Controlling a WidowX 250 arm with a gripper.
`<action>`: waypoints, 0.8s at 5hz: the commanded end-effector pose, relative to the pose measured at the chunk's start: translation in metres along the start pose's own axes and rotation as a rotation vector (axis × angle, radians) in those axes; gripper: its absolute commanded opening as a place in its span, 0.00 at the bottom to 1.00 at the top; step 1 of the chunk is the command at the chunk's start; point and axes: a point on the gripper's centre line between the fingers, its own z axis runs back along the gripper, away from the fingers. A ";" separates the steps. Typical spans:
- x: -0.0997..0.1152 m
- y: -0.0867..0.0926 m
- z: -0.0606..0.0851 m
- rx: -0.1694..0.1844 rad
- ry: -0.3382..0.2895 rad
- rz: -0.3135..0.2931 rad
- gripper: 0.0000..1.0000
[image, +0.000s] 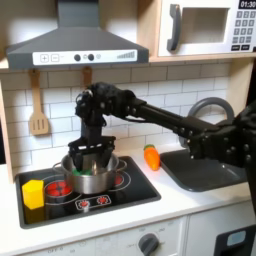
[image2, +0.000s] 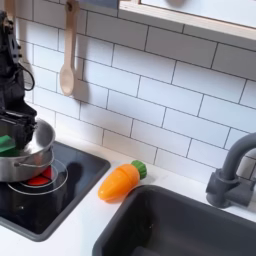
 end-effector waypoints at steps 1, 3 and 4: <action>-0.002 -0.009 -0.003 -0.006 0.014 -0.030 1.00; -0.003 -0.028 -0.009 -0.025 0.029 -0.064 1.00; -0.005 -0.030 -0.012 -0.027 0.038 -0.068 1.00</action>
